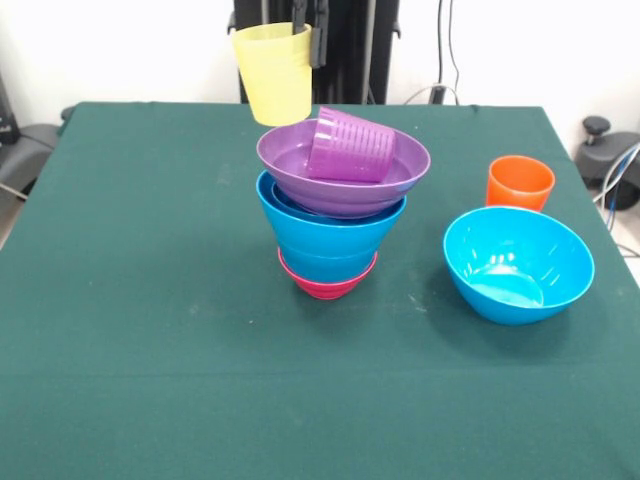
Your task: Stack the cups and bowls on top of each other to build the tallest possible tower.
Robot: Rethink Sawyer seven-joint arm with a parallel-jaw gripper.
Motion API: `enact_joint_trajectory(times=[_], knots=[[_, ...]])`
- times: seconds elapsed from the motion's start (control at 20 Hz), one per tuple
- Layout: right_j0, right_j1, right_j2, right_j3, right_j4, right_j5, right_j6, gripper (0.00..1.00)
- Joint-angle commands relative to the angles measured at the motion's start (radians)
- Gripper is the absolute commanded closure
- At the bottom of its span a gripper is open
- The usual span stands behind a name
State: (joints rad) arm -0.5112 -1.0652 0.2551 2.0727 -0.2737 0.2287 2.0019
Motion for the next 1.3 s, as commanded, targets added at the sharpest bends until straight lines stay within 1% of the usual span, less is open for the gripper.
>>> enact_joint_trajectory(times=[0.05,0.3,0.7,1.3], knots=[[0.025,0.056,0.004,0.014,0.016,0.063,0.086,1.0],[0.026,0.041,0.009,0.022,0.025,0.07,0.086,1.0],[-0.002,0.05,0.024,0.016,0.015,0.067,0.058,1.0],[-0.008,0.053,0.019,0.006,0.005,0.071,0.051,1.0]])
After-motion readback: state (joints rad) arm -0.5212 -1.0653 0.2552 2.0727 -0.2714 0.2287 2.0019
